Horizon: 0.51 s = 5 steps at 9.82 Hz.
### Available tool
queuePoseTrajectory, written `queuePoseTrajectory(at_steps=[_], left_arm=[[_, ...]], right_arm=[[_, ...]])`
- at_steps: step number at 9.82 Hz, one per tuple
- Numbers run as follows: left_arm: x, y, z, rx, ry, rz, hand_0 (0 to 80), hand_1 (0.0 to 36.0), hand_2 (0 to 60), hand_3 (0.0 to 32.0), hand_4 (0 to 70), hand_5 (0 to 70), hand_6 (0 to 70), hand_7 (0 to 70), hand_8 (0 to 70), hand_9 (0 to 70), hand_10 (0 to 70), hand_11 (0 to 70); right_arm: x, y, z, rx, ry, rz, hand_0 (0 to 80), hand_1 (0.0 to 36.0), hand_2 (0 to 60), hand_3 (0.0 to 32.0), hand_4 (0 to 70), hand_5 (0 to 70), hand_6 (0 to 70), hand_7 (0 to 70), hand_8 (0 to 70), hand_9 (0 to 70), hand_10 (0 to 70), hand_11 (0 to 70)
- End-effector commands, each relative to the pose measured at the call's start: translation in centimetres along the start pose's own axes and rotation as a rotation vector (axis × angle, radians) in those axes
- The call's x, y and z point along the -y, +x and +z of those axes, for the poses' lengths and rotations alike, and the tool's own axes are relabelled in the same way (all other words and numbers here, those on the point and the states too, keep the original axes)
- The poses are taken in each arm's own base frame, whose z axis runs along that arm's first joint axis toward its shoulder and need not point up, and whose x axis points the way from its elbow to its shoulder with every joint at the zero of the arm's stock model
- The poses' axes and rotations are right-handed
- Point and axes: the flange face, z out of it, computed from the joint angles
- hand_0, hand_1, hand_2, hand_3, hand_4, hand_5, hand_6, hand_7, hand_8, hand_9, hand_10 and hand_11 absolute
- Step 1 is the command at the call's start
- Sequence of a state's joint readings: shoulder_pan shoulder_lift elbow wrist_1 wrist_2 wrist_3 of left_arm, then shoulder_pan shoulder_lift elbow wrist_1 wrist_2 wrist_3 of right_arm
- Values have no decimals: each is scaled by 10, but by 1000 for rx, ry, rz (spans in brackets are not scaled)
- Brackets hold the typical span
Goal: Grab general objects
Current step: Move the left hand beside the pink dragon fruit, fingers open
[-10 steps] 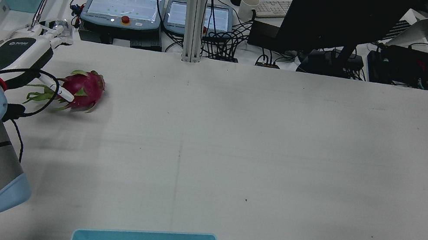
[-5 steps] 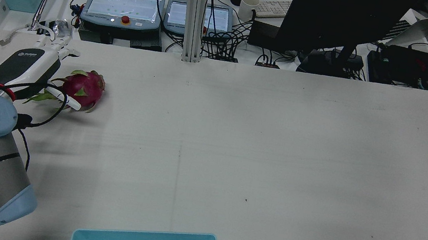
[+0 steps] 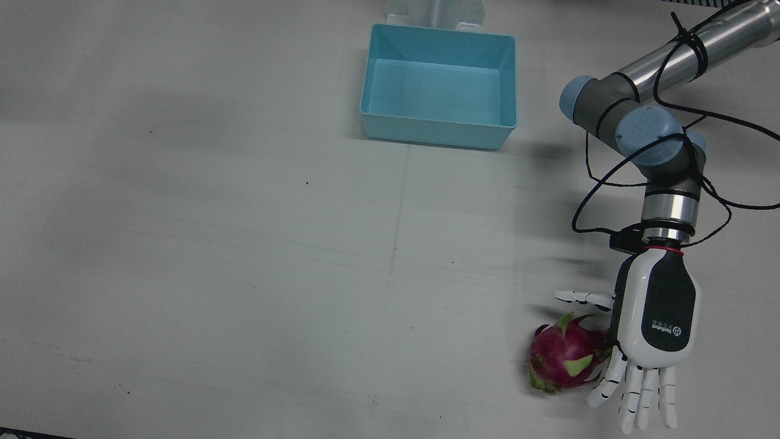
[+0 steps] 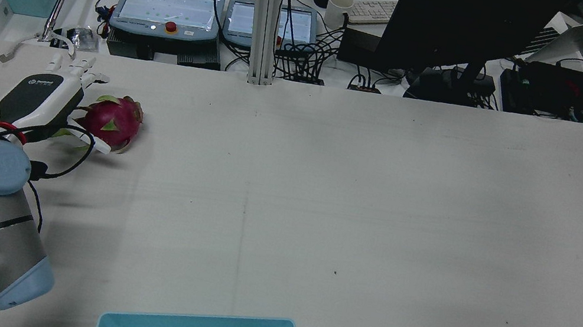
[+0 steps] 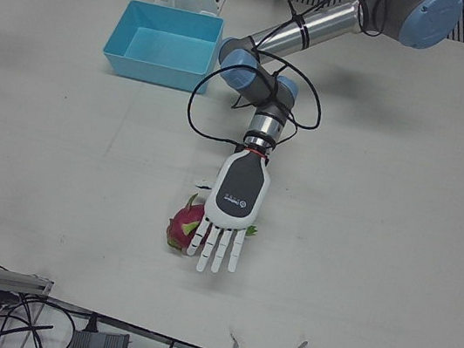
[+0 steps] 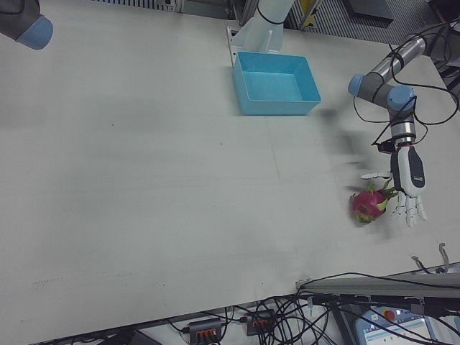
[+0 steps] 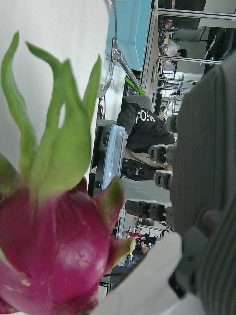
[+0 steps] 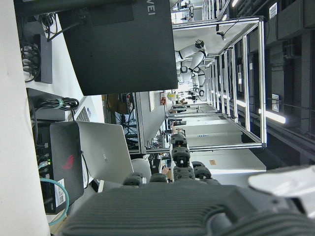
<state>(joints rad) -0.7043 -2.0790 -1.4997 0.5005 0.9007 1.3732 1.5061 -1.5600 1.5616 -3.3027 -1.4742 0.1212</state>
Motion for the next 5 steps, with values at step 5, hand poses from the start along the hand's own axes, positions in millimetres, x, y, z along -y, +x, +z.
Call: queuePoseTrajectory(at_steps=[5], left_arm=[[-7,-13,10,-32,-4,31,479,140,108,56,22,209,19,77,129,5,9,21]], right_arm=[[0,0,0,0,0,0,0,0,0,0,0,0,0,0,0,0,0,0]])
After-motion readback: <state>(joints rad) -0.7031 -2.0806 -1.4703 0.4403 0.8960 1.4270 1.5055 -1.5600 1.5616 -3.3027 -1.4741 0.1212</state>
